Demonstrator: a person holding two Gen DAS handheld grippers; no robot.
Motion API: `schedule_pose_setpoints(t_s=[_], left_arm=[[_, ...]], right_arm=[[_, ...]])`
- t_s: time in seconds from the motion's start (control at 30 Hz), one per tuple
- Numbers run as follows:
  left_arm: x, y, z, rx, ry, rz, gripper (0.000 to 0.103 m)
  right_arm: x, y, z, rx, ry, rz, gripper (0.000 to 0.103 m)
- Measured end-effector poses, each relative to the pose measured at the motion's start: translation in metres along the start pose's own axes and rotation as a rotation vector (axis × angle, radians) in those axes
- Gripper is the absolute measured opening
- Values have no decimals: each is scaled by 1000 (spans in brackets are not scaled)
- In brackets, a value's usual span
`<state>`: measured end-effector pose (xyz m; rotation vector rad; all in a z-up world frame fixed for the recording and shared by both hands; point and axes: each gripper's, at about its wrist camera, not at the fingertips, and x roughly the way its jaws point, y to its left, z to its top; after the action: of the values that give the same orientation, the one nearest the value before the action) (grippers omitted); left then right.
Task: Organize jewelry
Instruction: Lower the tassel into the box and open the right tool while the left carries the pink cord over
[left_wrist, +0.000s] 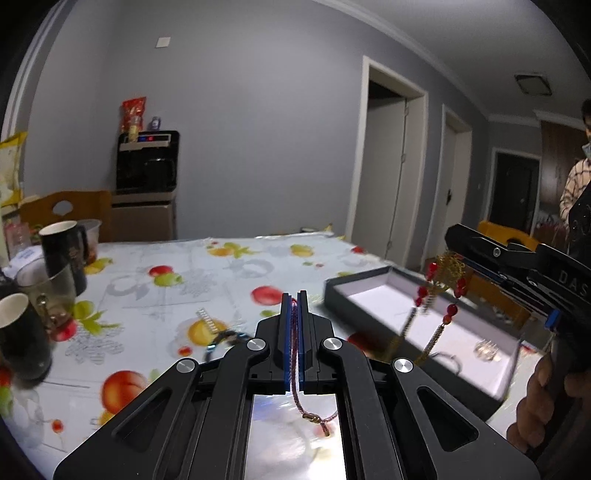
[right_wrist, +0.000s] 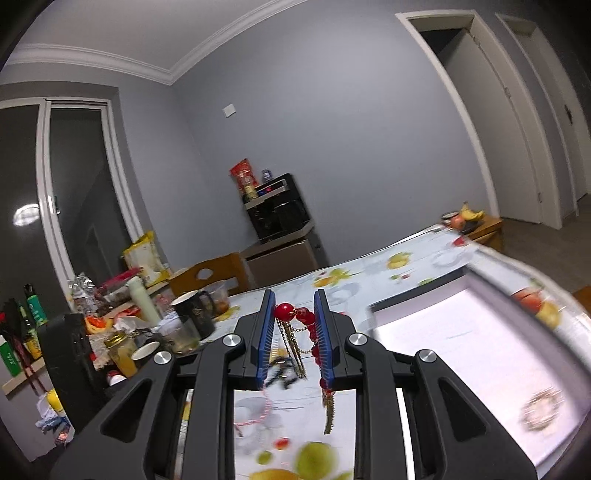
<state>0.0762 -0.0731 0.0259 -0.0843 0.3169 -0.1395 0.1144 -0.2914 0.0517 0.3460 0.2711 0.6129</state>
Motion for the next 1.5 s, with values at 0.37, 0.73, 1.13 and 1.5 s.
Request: schedule_pose_setpoints(t_s=[0.37, 0.73, 1.13, 1.5], left_arm=[[24, -104, -4, 44, -7, -203, 2], [48, -155, -15, 139, 43, -257, 2], [48, -160, -16, 161, 51, -232, 2], [45, -163, -16, 177, 45, -180, 2]], right_arm=[[-52, -86, 10, 25, -8, -169, 22], [-51, -115, -8, 21, 52, -215, 22], [-45, -85, -12, -141, 53, -285, 22], [-36, -59, -20, -278, 56, -365, 23]])
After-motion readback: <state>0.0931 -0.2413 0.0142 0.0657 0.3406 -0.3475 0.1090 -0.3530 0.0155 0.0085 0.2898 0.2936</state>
